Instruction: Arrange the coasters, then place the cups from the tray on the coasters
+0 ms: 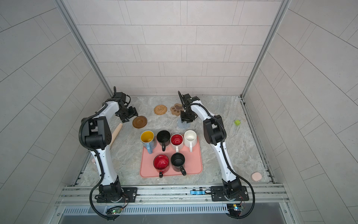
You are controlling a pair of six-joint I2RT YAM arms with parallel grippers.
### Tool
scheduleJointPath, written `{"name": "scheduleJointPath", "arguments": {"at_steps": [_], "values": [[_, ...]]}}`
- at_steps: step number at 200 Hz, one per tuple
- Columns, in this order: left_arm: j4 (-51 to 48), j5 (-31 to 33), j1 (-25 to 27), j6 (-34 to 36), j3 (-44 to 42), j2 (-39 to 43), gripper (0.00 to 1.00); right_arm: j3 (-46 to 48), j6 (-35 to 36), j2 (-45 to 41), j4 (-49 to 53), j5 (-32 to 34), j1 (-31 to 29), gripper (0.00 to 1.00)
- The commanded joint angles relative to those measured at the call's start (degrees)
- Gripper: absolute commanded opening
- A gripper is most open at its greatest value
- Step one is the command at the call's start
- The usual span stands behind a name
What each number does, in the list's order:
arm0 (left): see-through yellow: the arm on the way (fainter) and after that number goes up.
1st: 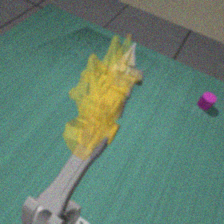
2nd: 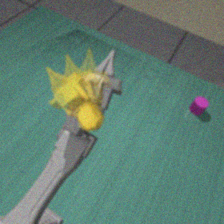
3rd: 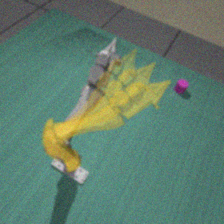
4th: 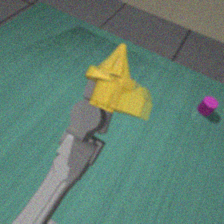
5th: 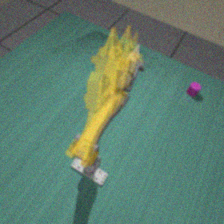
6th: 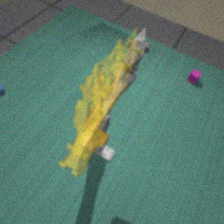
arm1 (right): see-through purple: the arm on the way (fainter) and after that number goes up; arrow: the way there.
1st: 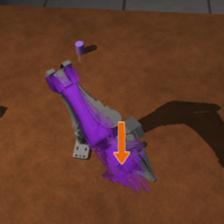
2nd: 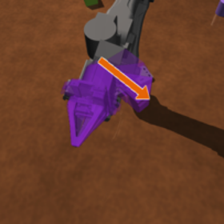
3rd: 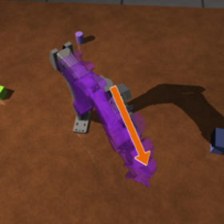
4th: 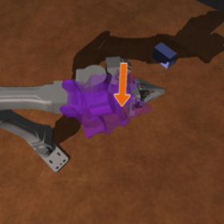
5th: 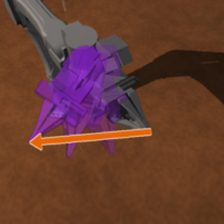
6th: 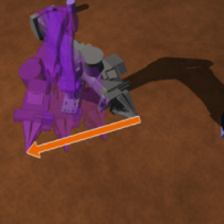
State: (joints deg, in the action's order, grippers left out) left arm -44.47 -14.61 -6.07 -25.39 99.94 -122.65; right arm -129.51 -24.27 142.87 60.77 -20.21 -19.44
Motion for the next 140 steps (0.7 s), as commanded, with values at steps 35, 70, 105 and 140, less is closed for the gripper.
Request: {"name": "scheduleJointPath", "arguments": {"at_steps": [35, 70, 105, 140], "values": [[0.65, -1.66, -0.52, 3.14, 0.24, -2.41, 0.72, 1.63, -0.95, 0.57, 0.09, 0.98, 0.90, 0.43], [-0.05, -2.00, -0.55, 5.19, 0.92, -3.98, 0.69, 1.72, -1.05, 0.76, 0.05, 0.78, 0.95, 0.43], [-1.31, -2.62, -0.61, 6.74, 1.06, -4.79, 0.63, 1.65, -1.40, 0.94, 0.07, 0.67, 1.07, 0.43], [-0.67, -4.68, -0.18, 6.68, -0.39, -4.25, 0.56, 1.54, -1.90, 1.01, -0.17, 0.52, 1.12, 0.43]]}}
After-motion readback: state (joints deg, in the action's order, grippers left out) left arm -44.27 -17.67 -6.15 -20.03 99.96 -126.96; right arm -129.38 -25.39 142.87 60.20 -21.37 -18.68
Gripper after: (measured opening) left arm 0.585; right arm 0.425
